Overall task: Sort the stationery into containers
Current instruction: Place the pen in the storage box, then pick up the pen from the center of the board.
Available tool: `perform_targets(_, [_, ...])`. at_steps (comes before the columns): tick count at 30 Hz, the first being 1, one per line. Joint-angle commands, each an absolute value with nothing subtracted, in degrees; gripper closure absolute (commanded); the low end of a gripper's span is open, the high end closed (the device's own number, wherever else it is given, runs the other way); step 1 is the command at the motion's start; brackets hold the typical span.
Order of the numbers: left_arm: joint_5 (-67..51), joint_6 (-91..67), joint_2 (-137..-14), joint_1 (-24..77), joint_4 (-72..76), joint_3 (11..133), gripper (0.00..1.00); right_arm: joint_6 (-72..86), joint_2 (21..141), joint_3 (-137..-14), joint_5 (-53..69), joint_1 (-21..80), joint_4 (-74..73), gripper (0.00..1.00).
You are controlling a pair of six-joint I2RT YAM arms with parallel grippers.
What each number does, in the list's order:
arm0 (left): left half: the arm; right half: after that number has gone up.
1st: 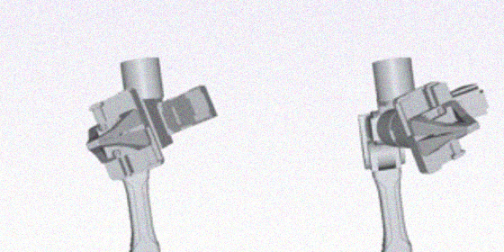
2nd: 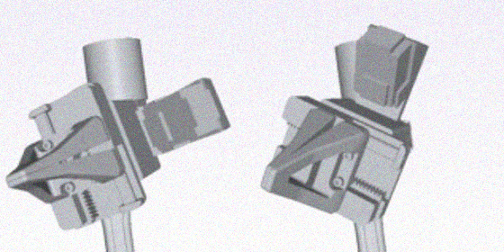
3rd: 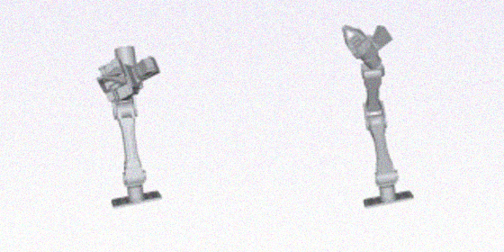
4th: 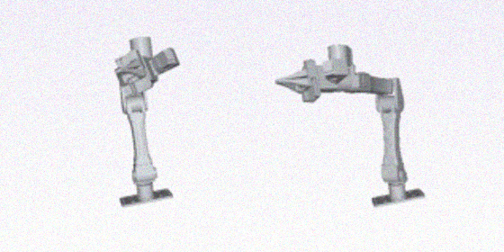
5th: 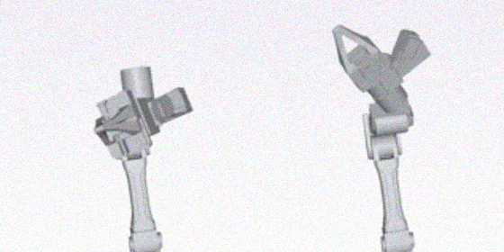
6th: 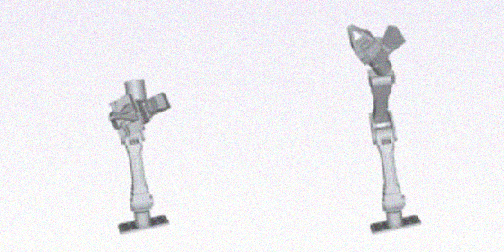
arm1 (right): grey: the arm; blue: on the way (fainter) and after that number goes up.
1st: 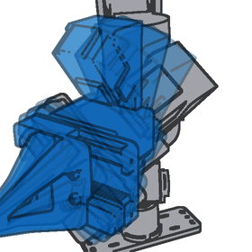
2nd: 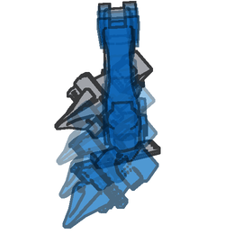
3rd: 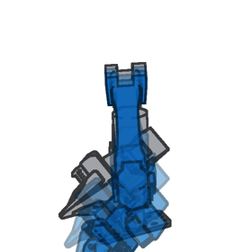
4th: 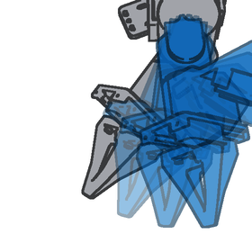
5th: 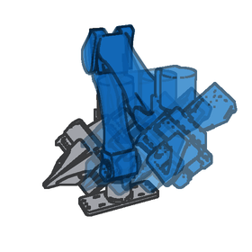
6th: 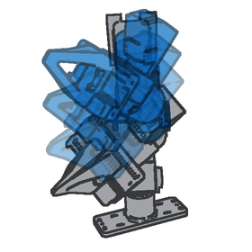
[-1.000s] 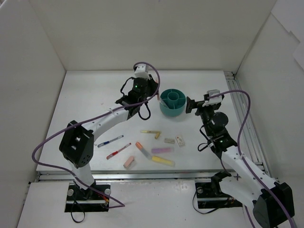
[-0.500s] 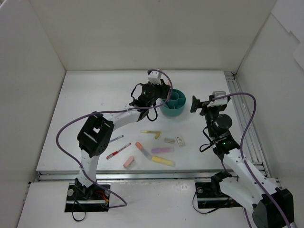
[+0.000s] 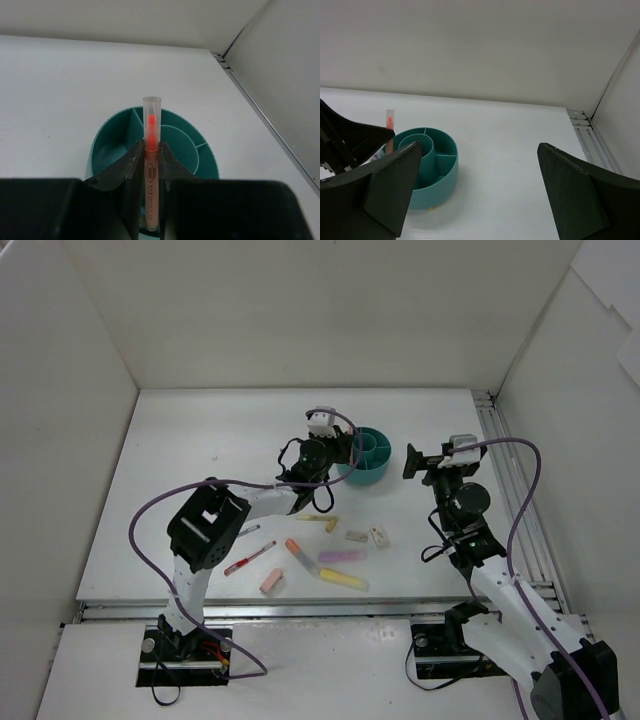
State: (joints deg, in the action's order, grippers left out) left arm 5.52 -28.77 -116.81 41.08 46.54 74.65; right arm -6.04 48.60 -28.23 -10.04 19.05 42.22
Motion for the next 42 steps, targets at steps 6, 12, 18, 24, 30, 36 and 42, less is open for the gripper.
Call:
perform_targets(6, [10.81,-30.67,-114.43,42.19,57.56,73.30,1.00,-6.33,48.78,-29.00,-9.14,18.54,47.29,0.02])
perform_targets(12, [13.36,-30.15,-113.82,42.71,58.79,71.54,1.00,-6.42,49.13,-29.09,-9.14,18.46,47.29,0.02])
perform_targets(18, [16.35,-29.53,-114.69,43.95,59.59,70.84,1.00,-6.33,48.78,-28.92,-8.97,18.46,47.29,0.02])
perform_targets(24, [16.87,-29.97,-115.14,43.95,59.15,70.84,0.94,-6.07,48.43,-28.83,-8.44,18.37,47.29,0.02])
perform_targets(30, [17.23,-29.79,-113.21,43.95,59.76,68.73,0.71,-5.63,48.43,-28.83,-7.65,18.46,47.29,0.02])
perform_targets(36, [16.97,-29.27,-108.82,44.47,61.96,64.96,0.55,-5.10,47.90,-28.92,-5.28,18.54,47.20,0.02])
perform_targets(42, [15.03,-28.57,-96.11,44.47,49.51,62.58,0.00,-8.69,52.80,-36.35,14.10,18.72,38.44,0.02])
